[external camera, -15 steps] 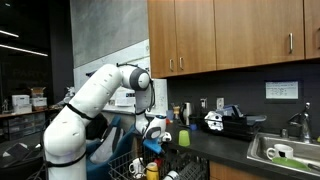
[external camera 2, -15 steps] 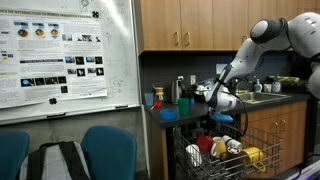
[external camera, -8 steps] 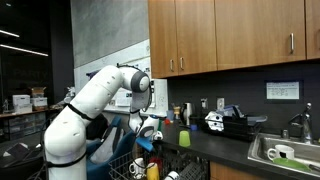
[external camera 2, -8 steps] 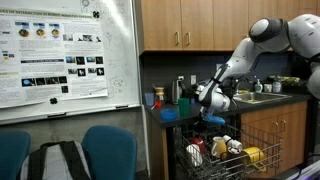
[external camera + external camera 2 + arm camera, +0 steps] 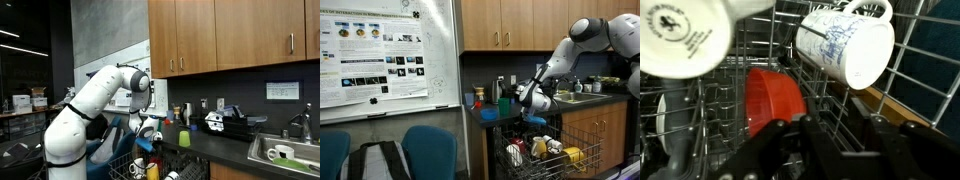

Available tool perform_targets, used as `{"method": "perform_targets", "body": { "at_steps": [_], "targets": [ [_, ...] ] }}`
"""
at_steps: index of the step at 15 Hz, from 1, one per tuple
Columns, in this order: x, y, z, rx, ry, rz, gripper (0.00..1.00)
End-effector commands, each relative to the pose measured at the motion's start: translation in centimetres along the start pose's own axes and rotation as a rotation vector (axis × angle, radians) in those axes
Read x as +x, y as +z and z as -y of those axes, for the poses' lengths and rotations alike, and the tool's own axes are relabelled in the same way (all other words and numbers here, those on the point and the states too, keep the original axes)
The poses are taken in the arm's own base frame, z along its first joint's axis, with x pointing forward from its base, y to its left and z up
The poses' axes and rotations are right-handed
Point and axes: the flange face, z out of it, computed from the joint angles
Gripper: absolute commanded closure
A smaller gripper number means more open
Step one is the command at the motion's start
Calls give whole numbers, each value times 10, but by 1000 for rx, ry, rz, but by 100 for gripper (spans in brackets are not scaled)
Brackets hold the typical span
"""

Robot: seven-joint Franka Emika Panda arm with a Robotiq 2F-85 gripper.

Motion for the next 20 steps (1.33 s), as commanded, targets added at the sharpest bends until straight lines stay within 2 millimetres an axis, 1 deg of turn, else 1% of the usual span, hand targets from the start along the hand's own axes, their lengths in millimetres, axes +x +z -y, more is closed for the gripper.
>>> {"method": "perform_targets", "body": {
  "at_steps": [1,4,5,6,10,16,20],
  "targets": [
    [-2,-12,-10,-53,12,15,30],
    [1,-11,-27,-85,13,7,8],
    [2,-10,-30,-90,11,4,2],
    [4,-8,-32,-90,8,1,0],
    [5,4,-32,-75,6,-4,0],
    [-4,26,-37,-58,20,3,0],
    [0,28,-39,-55,12,-43,0]
  ]
}}
